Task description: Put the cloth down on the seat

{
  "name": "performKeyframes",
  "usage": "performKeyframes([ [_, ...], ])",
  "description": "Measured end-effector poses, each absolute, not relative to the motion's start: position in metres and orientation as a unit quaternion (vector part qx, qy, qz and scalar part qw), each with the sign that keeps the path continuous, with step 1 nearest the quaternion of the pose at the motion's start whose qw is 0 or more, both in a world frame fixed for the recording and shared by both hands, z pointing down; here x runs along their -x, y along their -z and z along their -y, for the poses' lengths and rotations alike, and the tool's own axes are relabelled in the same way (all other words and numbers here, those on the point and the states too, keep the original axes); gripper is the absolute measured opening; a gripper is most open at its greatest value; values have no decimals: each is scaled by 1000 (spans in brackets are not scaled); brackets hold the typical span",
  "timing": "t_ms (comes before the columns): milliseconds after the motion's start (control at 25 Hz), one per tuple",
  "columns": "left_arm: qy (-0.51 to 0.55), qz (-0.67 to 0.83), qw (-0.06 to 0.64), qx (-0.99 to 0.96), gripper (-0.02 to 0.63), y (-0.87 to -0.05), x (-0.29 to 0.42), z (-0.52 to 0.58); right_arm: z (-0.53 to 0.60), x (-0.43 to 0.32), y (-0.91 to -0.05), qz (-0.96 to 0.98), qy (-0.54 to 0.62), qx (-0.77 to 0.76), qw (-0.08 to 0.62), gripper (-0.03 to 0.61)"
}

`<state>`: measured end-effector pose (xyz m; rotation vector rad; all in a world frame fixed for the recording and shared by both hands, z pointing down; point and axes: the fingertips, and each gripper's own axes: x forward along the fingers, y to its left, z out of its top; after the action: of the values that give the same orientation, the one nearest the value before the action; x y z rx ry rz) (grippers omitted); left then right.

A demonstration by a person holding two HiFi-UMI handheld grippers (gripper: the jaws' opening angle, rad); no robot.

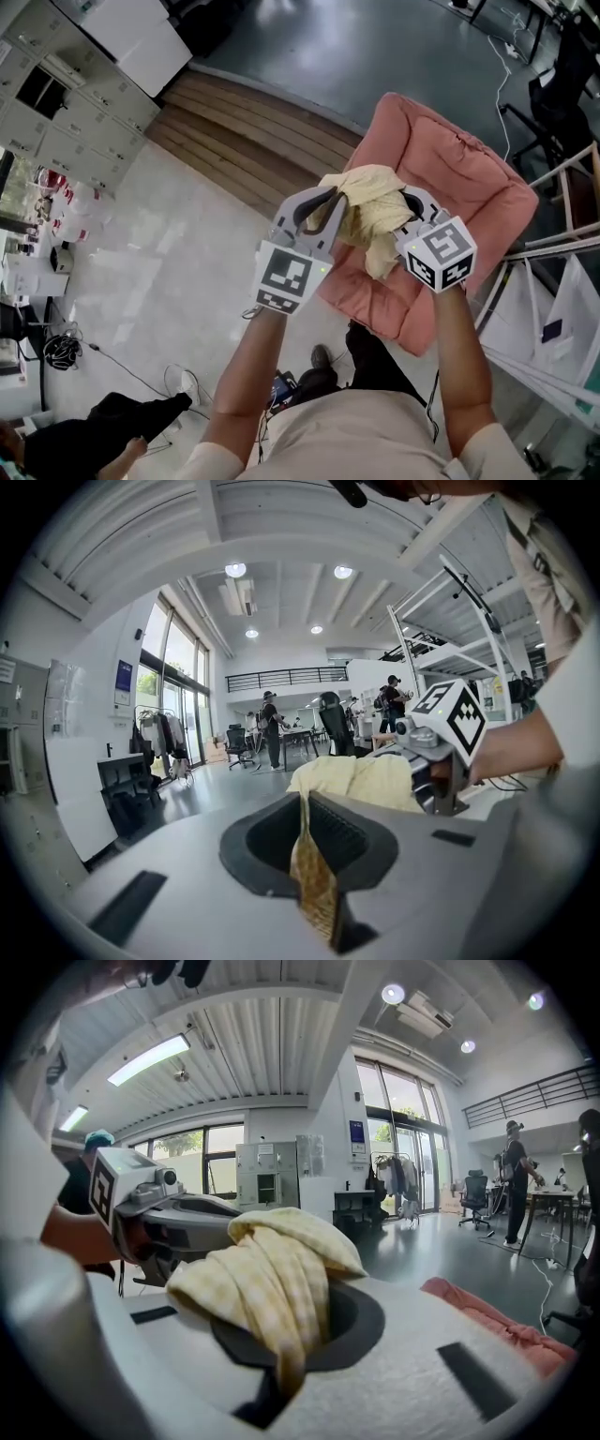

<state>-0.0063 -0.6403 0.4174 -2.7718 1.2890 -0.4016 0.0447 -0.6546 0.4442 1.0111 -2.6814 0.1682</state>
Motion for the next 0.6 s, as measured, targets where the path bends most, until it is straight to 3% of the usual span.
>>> performKeyframes([
  [600,166,-436,-17,884,29,-538,21,714,728,-32,-568,928,-106,-315,168,-2],
])
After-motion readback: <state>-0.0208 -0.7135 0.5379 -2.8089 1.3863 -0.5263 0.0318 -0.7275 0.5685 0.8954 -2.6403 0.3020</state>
